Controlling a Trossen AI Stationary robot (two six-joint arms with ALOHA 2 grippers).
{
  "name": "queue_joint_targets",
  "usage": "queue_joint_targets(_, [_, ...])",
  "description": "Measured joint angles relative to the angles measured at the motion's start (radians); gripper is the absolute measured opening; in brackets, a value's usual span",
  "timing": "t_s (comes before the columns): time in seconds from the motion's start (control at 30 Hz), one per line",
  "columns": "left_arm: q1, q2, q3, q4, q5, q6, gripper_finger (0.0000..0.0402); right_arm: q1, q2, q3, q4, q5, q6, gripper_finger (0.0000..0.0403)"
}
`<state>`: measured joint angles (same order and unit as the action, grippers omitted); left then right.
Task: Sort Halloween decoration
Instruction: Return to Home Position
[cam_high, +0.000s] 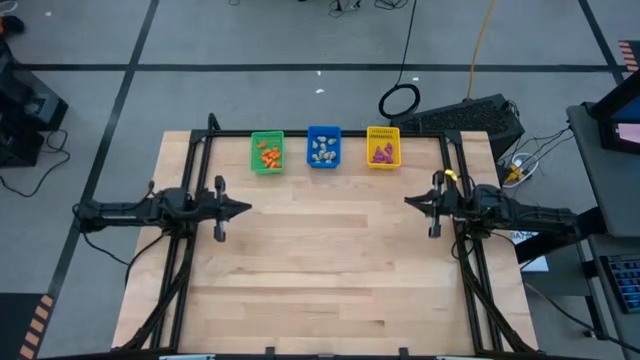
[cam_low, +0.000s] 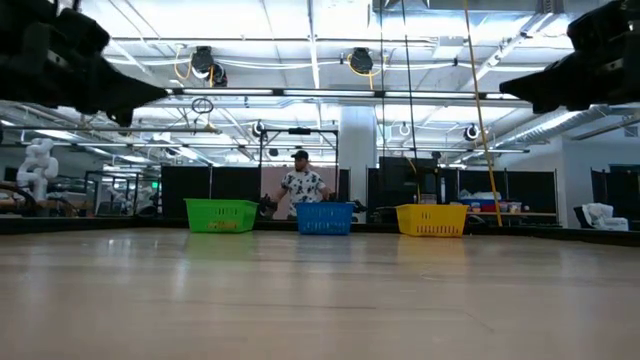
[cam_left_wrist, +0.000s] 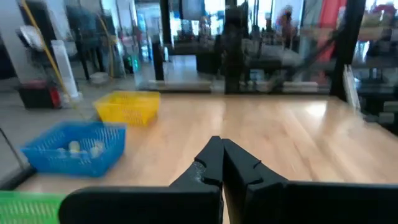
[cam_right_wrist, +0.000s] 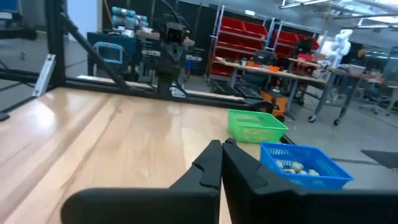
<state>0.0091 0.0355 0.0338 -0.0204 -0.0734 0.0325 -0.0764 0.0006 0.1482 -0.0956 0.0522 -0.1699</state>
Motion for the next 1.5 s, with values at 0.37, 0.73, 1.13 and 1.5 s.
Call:
queue_joint_targets(0.37, [0.058, -0.035, -0.002, -0.014, -0.008, -0.002, 0.0000, -0.091, 0.001, -0.126, 0.252, -0.084, 0.052, 0.0000])
queue_joint_targets(0.73, [0.149, -0.035, -0.027, 0.035, 0.077, -0.049, 0.0000, -0.158, 0.001, -0.130, 0.167, -0.045, 0.106, 0.0000])
queue_joint_targets(1.13, [0.296, -0.018, -0.028, 0.040, 0.032, -0.099, 0.0000, -0.161, 0.002, -0.131, 0.154, 0.161, 0.122, 0.0000])
queue_joint_targets(1.5, [0.438, 0.041, -0.028, 0.042, 0.004, -0.125, 0.0000, -0.161, 0.002, -0.132, 0.159, 0.261, 0.152, 0.0000])
